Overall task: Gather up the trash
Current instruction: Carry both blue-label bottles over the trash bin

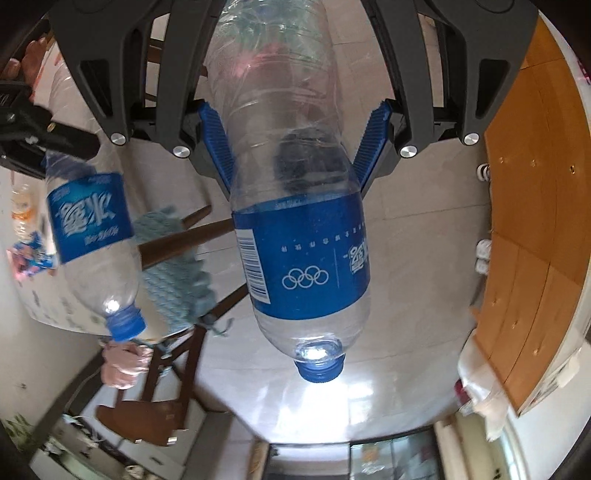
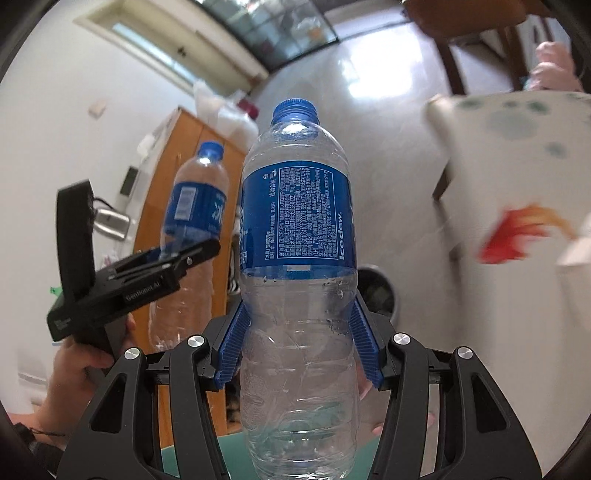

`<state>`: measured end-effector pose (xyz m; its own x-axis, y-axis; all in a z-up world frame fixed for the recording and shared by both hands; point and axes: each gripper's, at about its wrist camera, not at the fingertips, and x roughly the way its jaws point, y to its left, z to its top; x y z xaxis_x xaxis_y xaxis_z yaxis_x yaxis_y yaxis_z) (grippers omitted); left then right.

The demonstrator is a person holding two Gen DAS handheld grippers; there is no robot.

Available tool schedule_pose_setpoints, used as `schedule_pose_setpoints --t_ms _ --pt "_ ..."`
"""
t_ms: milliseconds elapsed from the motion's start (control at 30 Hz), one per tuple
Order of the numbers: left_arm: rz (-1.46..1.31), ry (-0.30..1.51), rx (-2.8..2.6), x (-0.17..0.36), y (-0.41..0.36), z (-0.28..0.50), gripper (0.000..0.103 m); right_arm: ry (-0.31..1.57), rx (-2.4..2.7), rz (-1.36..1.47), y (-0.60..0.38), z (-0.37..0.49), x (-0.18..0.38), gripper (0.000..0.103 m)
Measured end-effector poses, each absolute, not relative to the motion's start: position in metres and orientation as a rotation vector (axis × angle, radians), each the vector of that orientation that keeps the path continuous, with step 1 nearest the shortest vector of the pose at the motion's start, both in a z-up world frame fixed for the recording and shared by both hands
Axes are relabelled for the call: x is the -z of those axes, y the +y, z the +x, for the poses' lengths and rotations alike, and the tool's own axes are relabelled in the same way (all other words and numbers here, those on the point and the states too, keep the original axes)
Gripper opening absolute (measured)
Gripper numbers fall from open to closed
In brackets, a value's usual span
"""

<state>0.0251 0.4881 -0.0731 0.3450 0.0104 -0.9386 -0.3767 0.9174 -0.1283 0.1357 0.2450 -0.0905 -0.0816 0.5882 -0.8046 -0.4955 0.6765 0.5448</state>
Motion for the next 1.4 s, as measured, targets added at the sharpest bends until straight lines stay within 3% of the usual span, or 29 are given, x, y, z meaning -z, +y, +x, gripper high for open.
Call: schedule_pose_setpoints --t_ms 333,867,1400 --pt "-0.413 1.374 -0.241 0.184 0.557 0.006 0.058 1.623 -0.876 -0.016 0.327 0.131 0.200 0.054" --pt "-0.477 1.686 -0.038 0.430 0.542 0.002 0.058 1.983 -0.652 -0.088 0.354 0.117 0.459 0.054" --pt "-0.491 1.853 0.018 0.560 0.536 0.013 0.059 2.115 -0.518 -0.094 0.361 0.112 0.587 0.060"
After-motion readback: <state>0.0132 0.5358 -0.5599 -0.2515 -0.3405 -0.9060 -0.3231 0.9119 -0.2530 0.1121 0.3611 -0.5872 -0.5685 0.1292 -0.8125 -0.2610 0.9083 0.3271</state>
